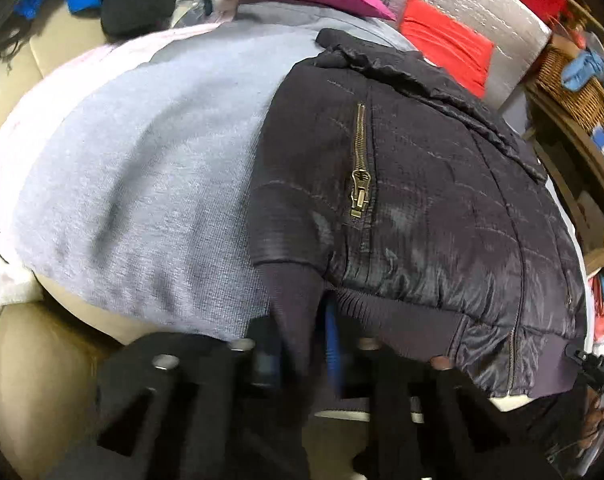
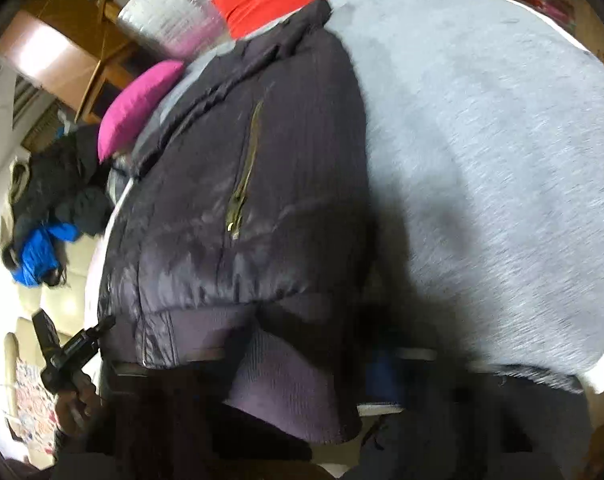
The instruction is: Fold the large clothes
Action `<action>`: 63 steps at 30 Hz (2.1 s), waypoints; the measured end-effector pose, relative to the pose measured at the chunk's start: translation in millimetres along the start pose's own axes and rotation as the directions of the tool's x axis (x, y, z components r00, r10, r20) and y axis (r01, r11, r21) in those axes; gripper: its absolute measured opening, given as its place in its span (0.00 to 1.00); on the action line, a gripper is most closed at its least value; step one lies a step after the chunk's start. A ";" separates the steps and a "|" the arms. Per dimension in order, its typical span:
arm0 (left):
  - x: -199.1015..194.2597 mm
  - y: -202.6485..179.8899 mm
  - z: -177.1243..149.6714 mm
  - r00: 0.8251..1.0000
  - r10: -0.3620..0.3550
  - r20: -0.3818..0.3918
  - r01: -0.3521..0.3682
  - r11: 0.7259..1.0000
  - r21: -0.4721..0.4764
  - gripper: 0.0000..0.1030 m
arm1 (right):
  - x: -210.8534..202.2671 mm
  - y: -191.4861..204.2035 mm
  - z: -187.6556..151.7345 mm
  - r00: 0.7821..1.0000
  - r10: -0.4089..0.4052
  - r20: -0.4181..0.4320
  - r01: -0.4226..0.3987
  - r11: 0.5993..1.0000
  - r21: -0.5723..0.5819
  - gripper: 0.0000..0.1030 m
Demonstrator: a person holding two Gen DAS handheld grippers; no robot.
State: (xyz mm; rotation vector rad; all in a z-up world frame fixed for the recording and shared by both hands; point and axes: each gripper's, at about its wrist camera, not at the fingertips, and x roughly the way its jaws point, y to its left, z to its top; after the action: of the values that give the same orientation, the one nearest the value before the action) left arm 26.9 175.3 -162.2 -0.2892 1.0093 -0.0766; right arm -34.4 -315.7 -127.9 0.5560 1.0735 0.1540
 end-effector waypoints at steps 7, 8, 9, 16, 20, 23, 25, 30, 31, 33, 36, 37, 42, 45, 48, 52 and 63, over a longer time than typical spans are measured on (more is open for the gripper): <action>-48.1 10.1 -6.8 0.996 -0.060 0.062 0.060 0.998 -0.001 0.10 | -27.5 5.4 -2.9 0.997 0.071 0.029 -0.071 0.997 -0.013 0.11; -54.4 13.3 -9.3 0.996 -0.067 0.066 0.067 0.998 -0.003 0.10 | -31.7 6.1 -4.2 0.997 0.076 0.032 -0.075 0.997 -0.018 0.11; -58.3 14.6 -11.2 0.995 -0.073 0.068 0.074 0.997 -0.007 0.10 | -35.4 6.1 -6.4 0.996 0.081 0.032 -0.081 0.997 -0.020 0.11; -75.6 24.1 -15.6 0.990 -0.121 0.073 0.124 0.992 -0.032 0.10 | -53.8 -4.2 -20.7 0.990 0.137 0.028 -0.137 0.991 0.008 0.11; -77.4 15.4 -6.6 0.987 -0.129 0.093 0.132 0.991 -0.017 0.10 | -66.2 -2.1 -24.9 0.986 0.158 0.045 -0.158 0.987 0.005 0.11; -77.0 16.1 -8.1 0.988 -0.131 0.087 0.132 0.991 -0.015 0.10 | -70.4 -2.7 -26.7 0.986 0.162 0.045 -0.162 0.987 0.003 0.11; -75.2 17.0 -6.9 0.987 -0.135 0.086 0.137 0.990 -0.017 0.10 | -70.2 -3.1 -25.5 0.985 0.165 0.046 -0.166 0.986 0.008 0.11; -91.2 19.8 -7.5 0.979 -0.164 0.121 0.165 0.986 0.000 0.10 | -79.2 0.5 -18.6 0.980 0.189 0.064 -0.189 0.982 0.005 0.11; -94.8 19.2 -5.5 0.976 -0.172 0.131 0.173 0.985 0.003 0.10 | -82.5 0.6 -17.4 0.978 0.198 0.073 -0.199 0.980 0.005 0.11; -99.7 17.6 0.3 0.971 -0.186 0.150 0.186 0.982 0.011 0.10 | -89.1 -1.1 -13.6 0.972 0.217 0.088 -0.219 0.976 0.004 0.11; -108.7 15.0 13.1 0.959 -0.218 0.180 0.220 0.976 0.012 0.09 | -98.5 1.1 -6.4 0.962 0.248 0.115 -0.249 0.968 -0.005 0.10; -112.6 12.7 19.1 0.955 -0.224 0.196 0.225 0.974 0.017 0.08 | -101.2 2.0 -4.1 0.958 0.259 0.123 -0.260 0.966 -0.006 0.10; -128.7 5.7 45.8 0.930 -0.260 0.260 0.260 0.965 0.036 0.08 | -119.7 7.8 11.4 0.934 0.309 0.181 -0.310 0.950 -0.020 0.10; -138.9 -1.3 66.8 0.908 -0.287 0.307 0.286 0.957 0.048 0.08 | -131.6 15.7 30.0 0.918 0.328 0.224 -0.326 0.944 -0.046 0.10; -146.5 -11.2 89.2 0.888 -0.301 0.347 0.295 0.953 0.072 0.08 | -140.3 23.6 50.8 0.902 0.342 0.262 -0.336 0.939 -0.070 0.10; -153.9 -24.5 120.3 0.862 -0.319 0.394 0.306 0.947 0.097 0.08 | -149.2 35.8 82.5 0.880 0.356 0.315 -0.340 0.935 -0.104 0.10; -141.6 -56.5 203.6 0.823 -0.309 0.477 0.283 0.951 0.127 0.08 | -150.8 72.9 187.1 0.837 0.356 0.414 -0.319 0.934 -0.158 0.10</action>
State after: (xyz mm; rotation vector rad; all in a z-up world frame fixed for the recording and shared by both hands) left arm 127.0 190.3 71.1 -0.3947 0.4433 -0.2979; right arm 65.4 -377.5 94.1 0.6654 0.5181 0.3651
